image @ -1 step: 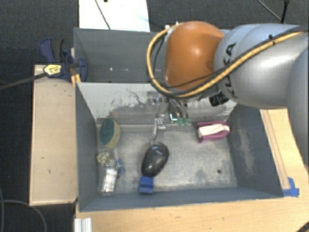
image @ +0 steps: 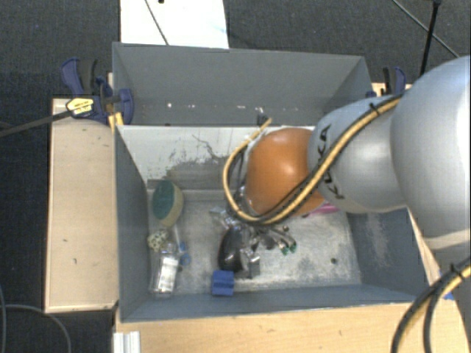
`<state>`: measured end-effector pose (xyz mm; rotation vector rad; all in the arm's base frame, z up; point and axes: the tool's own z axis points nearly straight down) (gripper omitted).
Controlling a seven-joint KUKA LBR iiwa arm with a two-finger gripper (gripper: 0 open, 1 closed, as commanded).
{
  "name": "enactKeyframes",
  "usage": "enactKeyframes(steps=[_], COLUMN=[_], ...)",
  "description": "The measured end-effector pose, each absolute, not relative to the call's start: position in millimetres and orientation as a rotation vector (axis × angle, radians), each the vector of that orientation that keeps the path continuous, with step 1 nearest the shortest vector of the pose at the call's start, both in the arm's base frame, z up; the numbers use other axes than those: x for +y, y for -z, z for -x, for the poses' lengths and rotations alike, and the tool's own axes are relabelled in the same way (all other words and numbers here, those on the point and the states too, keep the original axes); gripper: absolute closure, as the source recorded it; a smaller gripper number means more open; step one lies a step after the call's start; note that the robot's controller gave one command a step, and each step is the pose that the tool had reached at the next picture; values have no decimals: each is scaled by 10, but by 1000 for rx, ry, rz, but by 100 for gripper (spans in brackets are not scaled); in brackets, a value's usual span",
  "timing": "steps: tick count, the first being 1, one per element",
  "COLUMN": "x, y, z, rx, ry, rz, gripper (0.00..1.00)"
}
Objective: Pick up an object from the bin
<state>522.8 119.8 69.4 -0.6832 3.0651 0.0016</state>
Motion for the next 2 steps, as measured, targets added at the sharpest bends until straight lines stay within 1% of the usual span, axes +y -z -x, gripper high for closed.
enactKeyframes(steps=[1, 2], x=[1083, 1022], y=[-1012, -1104], z=[-5274, -5325], rx=[2992, 2916], ry=[0, 0], rz=[936, 1151], gripper=[0, 0])
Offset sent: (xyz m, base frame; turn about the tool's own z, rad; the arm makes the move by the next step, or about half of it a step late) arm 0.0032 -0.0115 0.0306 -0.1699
